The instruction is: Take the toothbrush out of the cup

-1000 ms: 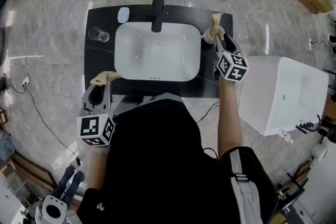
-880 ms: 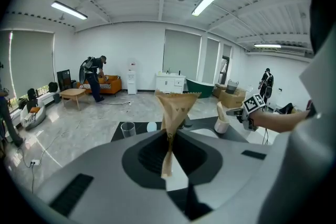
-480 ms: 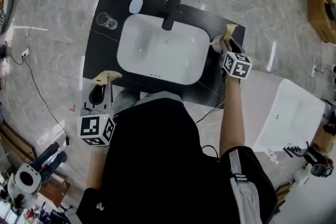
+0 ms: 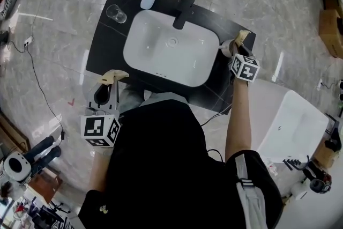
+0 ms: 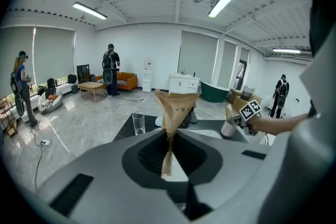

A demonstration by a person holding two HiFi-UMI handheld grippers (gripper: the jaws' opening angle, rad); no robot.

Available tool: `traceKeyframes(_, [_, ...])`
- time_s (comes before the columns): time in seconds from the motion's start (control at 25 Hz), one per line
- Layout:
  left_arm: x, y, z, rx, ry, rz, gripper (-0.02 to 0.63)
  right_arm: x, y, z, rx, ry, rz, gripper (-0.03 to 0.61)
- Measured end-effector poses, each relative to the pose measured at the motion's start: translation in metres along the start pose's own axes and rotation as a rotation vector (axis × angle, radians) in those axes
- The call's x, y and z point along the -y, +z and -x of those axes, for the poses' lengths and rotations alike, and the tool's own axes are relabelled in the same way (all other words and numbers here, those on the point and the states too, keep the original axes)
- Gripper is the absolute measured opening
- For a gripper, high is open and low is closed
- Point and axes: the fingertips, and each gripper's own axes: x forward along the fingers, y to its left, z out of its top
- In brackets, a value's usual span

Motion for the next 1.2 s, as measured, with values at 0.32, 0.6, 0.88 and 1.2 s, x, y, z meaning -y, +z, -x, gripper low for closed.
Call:
traceKeyframes(0.32, [-0.001,-0.006,0.006,0.022,-0.011,0.019,0.043,-0.003,0.011,0.013,0.062,0.007,-0.011,0.048])
traceKeyframes(0.6, [0.000,-0.004,0.006,0.047,-0.061,0.017,0.042,-0.008,0.035,0.042,0.132,-0.010,0.006,0.048])
traceKeyframes(0.88, [0.000,0.003,0.002,0.075,-0.135,0.005,0.043,-0.025,0.070,0.095,0.246,-0.021,-0.016,0.048])
traceKeyframes(1.2, [0.004,0.021,-0.012,0.099,-0.253,-0.036,0.043,-0.074,0.088,0.163,0.335,0.026,-0.065,0.048])
